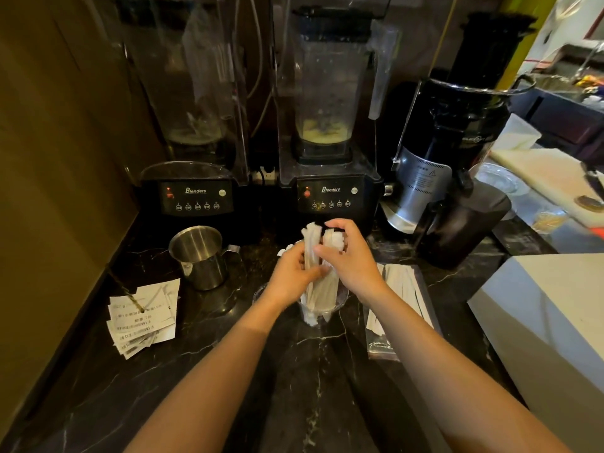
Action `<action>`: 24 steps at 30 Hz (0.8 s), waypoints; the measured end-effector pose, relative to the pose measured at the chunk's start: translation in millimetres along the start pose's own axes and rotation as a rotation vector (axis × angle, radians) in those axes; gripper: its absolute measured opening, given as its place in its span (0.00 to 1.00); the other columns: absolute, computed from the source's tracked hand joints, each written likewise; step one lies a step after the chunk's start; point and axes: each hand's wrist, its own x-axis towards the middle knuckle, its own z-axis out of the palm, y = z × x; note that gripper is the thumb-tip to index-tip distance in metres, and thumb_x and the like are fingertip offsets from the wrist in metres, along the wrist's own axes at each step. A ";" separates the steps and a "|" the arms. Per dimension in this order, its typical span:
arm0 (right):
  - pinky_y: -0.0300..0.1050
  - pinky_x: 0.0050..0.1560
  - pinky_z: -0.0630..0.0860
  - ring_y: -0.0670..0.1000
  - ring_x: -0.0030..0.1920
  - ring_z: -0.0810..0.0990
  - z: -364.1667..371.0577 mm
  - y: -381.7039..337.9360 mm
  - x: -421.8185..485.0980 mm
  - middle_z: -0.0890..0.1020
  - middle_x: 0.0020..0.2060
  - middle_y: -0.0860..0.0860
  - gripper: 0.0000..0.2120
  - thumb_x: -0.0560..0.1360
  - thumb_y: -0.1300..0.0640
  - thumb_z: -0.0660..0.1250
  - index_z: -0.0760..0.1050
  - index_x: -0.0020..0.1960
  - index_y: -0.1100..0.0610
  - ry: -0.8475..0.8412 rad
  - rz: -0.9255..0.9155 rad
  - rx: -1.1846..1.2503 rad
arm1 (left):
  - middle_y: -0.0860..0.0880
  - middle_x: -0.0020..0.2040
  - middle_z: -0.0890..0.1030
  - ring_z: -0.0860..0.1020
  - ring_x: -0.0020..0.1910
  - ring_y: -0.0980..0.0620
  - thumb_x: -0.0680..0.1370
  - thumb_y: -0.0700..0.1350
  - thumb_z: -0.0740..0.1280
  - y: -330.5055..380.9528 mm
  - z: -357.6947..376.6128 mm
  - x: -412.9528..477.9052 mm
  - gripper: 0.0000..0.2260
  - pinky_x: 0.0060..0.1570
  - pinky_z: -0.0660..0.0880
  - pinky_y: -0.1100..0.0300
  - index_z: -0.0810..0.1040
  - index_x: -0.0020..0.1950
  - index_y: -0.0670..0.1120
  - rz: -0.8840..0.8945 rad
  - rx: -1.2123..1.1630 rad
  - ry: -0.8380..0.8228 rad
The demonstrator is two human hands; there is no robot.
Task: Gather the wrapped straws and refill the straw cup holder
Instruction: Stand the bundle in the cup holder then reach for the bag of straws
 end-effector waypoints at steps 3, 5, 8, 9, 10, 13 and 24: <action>0.25 0.41 0.71 0.44 0.49 0.73 -3.2 7.8 -0.5 0.75 0.54 0.51 0.18 0.74 0.62 0.65 0.69 0.63 0.56 0.005 -0.049 -0.120 | 0.58 0.42 0.73 0.74 0.40 0.63 0.71 0.36 0.70 3.2 -4.2 -0.8 0.23 0.39 0.74 0.74 0.66 0.64 0.42 0.044 0.097 0.110; 0.21 0.43 0.68 0.44 0.52 0.73 -4.3 12.9 -1.7 0.76 0.56 0.53 0.14 0.75 0.62 0.63 0.71 0.61 0.58 0.011 -0.113 -0.235 | 0.55 0.45 0.74 0.74 0.42 0.65 0.71 0.36 0.70 5.1 -7.2 -1.9 0.28 0.42 0.72 0.78 0.63 0.68 0.44 0.090 0.142 0.127; 0.22 0.43 0.67 0.45 0.52 0.74 -3.1 15.5 -4.9 0.78 0.56 0.54 0.13 0.78 0.61 0.60 0.71 0.62 0.58 -0.048 -0.143 -0.315 | 0.48 0.55 0.76 0.75 0.53 0.57 0.74 0.38 0.67 2.5 -8.2 -3.6 0.26 0.54 0.73 0.68 0.65 0.70 0.44 0.210 0.319 0.079; 0.24 0.45 0.67 0.46 0.54 0.74 -2.0 15.4 -6.2 0.78 0.57 0.54 0.14 0.78 0.61 0.58 0.71 0.63 0.58 -0.081 -0.152 -0.341 | 0.46 0.58 0.76 0.75 0.57 0.53 0.75 0.39 0.65 1.2 -8.2 -4.1 0.23 0.58 0.74 0.62 0.67 0.70 0.43 0.240 0.405 0.076; 0.27 0.49 0.67 0.48 0.58 0.74 -0.8 15.7 -7.0 0.77 0.59 0.54 0.15 0.79 0.60 0.57 0.69 0.65 0.58 -0.111 -0.165 -0.384 | 0.45 0.60 0.77 0.75 0.59 0.50 0.76 0.41 0.64 0.0 -8.5 -5.2 0.21 0.59 0.74 0.57 0.69 0.69 0.43 0.265 0.506 0.094; 0.44 0.71 0.60 0.51 0.73 0.61 2.0 17.1 -8.6 0.68 0.71 0.52 0.21 0.80 0.57 0.55 0.61 0.72 0.56 -0.212 -0.180 -0.556 | 0.44 0.55 0.81 0.78 0.55 0.43 0.73 0.43 0.62 -7.5 -10.7 -8.5 0.19 0.52 0.75 0.48 0.76 0.63 0.42 0.334 0.799 0.161; 0.60 0.73 0.35 0.52 0.75 0.33 -2.5 9.8 -8.9 0.41 0.77 0.48 0.28 0.79 0.43 0.47 0.45 0.76 0.49 -0.395 -0.091 -0.975 | 0.51 0.79 0.44 0.39 0.77 0.50 0.80 0.54 0.51 -7.2 -21.6 -10.2 0.27 0.72 0.35 0.44 0.41 0.75 0.56 0.073 1.021 -0.111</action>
